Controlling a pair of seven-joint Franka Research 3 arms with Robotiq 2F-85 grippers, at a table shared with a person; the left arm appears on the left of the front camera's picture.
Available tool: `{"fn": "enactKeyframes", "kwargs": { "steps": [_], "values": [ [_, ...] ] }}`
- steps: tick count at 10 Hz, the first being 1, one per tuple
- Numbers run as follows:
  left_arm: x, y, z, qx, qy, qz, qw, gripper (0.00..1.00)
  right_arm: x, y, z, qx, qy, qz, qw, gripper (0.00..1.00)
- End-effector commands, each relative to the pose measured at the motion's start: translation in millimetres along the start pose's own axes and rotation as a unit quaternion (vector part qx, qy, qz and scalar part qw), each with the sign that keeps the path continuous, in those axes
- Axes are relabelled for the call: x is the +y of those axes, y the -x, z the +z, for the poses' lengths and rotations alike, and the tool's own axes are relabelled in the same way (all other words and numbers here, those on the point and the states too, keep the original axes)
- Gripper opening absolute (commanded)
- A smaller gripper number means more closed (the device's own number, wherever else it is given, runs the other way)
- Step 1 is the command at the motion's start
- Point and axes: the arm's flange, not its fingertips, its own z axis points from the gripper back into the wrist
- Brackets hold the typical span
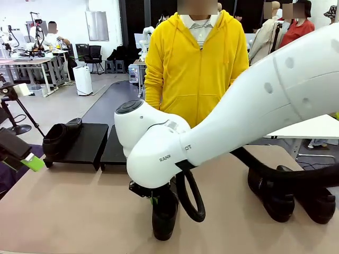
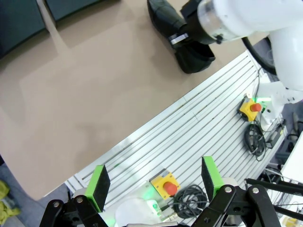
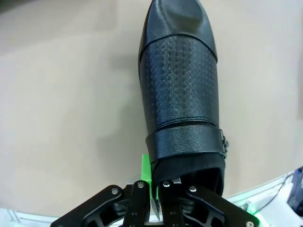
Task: Organize the shoes by placing them on the stand.
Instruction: Pick up one Shoe and place it in the middle of the table.
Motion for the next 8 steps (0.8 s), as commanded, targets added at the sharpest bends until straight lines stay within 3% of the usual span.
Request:
{"fn": "enactKeyframes", "kwargs": {
  "steps": [1,3,4,5,6,8],
  "values": [
    [2.2,1.3,0.2,-0.002,-0.004,-0.003,1.000,1.00,11.6,-8.7,9.0,-0.020,0.010,0.002,1.000,0.00],
    [2.2,1.3,0.2,-0.002,-0.004,-0.003,1.000,1.00,8.8,-9.4,8.8,-0.020,0.010,0.006,1.000,0.00],
    [2.2,1.3,0.2,-0.002,-0.004,-0.003,1.000,1.00,8.5,-9.5,9.0,-0.020,0.009,0.012,1.000,0.13],
    [2.2,1.3,0.2,-0.002,-0.004,-0.003,1.000,1.00,7.8,-9.6,9.1,-0.018,0.008,0.019,1.000,0.64],
    [2.2,1.3,0.2,-0.002,-0.004,-0.003,1.000,1.00,3.0,-10.3,12.6,-0.018,0.006,0.023,1.000,1.00],
    [2.2,1.3,0.2,-0.002,-0.004,-0.003,1.000,1.00,-17.9,-10.8,29.5,-0.025,-0.006,0.035,0.999,1.00]
  ]
}}
